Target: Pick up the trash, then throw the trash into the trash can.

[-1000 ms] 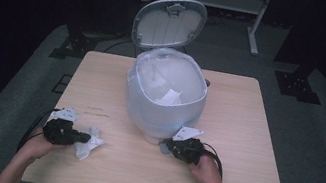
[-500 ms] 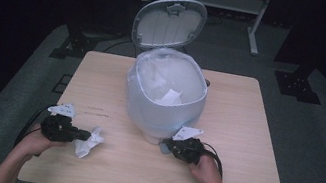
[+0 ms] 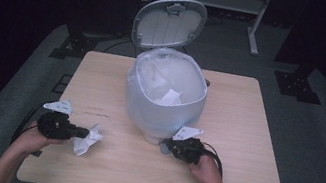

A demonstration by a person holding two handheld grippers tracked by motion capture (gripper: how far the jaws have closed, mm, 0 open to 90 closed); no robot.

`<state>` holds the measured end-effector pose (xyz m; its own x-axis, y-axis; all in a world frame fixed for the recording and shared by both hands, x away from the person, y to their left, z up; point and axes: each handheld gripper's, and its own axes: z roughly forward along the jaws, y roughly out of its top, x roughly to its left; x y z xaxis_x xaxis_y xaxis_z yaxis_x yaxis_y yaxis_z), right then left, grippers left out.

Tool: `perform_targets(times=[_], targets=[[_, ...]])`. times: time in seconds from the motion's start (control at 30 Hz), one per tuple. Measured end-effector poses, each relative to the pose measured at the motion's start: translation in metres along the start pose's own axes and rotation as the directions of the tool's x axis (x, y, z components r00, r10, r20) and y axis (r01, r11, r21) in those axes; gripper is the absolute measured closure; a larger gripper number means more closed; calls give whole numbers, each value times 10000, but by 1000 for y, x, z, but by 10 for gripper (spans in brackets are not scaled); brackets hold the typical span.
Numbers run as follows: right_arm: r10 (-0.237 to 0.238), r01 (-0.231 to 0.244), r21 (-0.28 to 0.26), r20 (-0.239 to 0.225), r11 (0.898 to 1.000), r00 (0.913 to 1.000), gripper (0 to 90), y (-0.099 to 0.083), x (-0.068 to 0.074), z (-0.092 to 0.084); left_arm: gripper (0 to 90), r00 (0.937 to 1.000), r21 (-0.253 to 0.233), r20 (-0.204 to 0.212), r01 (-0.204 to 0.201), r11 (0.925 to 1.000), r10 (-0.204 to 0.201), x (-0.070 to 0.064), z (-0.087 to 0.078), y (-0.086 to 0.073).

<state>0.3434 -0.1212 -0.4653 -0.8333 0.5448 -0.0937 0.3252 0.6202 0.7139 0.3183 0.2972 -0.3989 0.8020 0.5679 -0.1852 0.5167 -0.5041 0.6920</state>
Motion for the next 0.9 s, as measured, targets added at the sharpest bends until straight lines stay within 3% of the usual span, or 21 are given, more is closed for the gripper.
perform_targets(times=[0.23, 0.63, 0.9], targets=[[13, -13, 12, 3, 10000, 10000, 779, 0, 0, 0, 876, 9998, -30, 207, -31, 10000, 31, -1, -3, 5], [-5, 5, 19, -3, 10000, 10000, 779, 0, 0, 0, 877, 9997, -79, 218, -63, 9999, 65, -3, -9, 14], [-69, 68, 83, 51, 9999, 10000, 779, 1, 1, 0, 876, 9988, -96, 175, -461, 9989, 462, -13, -27, 36]])
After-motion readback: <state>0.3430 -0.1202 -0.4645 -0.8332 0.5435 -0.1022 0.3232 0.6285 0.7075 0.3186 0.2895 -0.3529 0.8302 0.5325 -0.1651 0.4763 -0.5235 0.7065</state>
